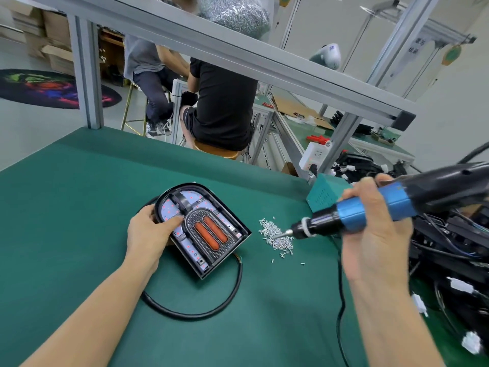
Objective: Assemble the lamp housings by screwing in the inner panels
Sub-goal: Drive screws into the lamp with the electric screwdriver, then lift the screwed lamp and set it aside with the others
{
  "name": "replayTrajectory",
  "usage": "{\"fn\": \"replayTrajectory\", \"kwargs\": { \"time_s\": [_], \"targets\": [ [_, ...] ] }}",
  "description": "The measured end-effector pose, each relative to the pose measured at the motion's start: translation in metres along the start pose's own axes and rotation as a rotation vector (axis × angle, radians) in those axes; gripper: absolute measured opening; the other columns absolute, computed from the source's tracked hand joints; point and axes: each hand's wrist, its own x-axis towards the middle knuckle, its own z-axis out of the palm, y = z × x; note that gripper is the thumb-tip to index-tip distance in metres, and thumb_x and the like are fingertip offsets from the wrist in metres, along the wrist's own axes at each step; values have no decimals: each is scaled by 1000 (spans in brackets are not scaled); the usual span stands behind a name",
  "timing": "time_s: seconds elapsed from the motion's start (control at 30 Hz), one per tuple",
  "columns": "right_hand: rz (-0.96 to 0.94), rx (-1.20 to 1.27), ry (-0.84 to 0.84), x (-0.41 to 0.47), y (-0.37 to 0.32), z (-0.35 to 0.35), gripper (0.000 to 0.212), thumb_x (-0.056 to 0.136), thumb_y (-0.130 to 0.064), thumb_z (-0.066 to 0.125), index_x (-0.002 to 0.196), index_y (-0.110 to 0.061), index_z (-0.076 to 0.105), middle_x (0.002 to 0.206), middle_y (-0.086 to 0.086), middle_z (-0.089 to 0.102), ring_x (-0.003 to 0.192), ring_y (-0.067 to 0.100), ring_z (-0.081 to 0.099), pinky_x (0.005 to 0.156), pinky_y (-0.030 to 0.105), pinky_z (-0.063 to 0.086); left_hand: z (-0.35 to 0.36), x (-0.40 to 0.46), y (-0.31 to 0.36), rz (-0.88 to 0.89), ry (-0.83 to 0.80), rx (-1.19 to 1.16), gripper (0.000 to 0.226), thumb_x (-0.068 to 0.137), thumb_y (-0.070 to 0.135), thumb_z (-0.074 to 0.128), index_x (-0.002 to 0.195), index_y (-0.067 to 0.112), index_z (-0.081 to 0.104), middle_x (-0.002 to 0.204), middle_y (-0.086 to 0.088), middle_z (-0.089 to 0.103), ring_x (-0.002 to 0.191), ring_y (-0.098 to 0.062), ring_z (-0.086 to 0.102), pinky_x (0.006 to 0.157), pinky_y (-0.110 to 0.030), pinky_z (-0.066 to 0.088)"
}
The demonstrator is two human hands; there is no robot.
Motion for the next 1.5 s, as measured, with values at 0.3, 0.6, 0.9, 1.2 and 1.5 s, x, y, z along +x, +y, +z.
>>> {"fn": "replayTrajectory", "kwargs": {
  "time_s": [0.3, 0.6, 0.9, 1.2, 1.5],
  "targets": [
    [95, -466, 87, 34, -31, -74, 24, 87, -12, 70, 86, -23, 50, 69, -8, 55, 60, 6, 57, 60, 20, 49, -3, 3, -3, 22, 3, 91, 33, 76, 10, 76, 107, 16, 65, 97, -5, 71, 93, -30, 67, 89, -54, 52],
    [495, -1075, -120, 67, 8, -124, 24, 80, -22, 80, 84, -13, 58, 59, -1, 62, 46, 9, 55, 48, 22, 47, -3, 3, -5, 58, 2, 84, 28, 78, 8, 73, 102, 18, 64, 96, -7, 70, 86, -25, 64, 90, -56, 51],
    [789, -1552, -314, 82, 67, -113, 90, 81, -64, 64, 140, 0, 39, 135, 16, 51, 115, 30, 56, 86, 34, 43, -4, 1, -2, 56, -15, 86, 28, 79, 9, 73, 105, 16, 65, 99, -6, 70, 93, -29, 66, 92, -53, 51],
    [688, -1954, -434, 79, 101, -103, 64, 98, -59, 37, 131, -5, 50, 130, 14, 57, 115, 30, 56, 83, 33, 43, -4, -1, -2, 67, -13, 106, 30, 80, 8, 73, 109, 11, 64, 98, -8, 71, 88, -27, 65, 89, -51, 52],
    [572, -2227, -785, 86, 107, -110, 58, 103, -11, 33, 148, -45, 24, 130, 12, 47, 105, 30, 51, 90, 39, 50, -3, -2, -2, 76, -11, 79, 29, 80, 5, 72, 108, 11, 65, 97, -8, 71, 83, -23, 64, 88, -47, 52]
  ]
}}
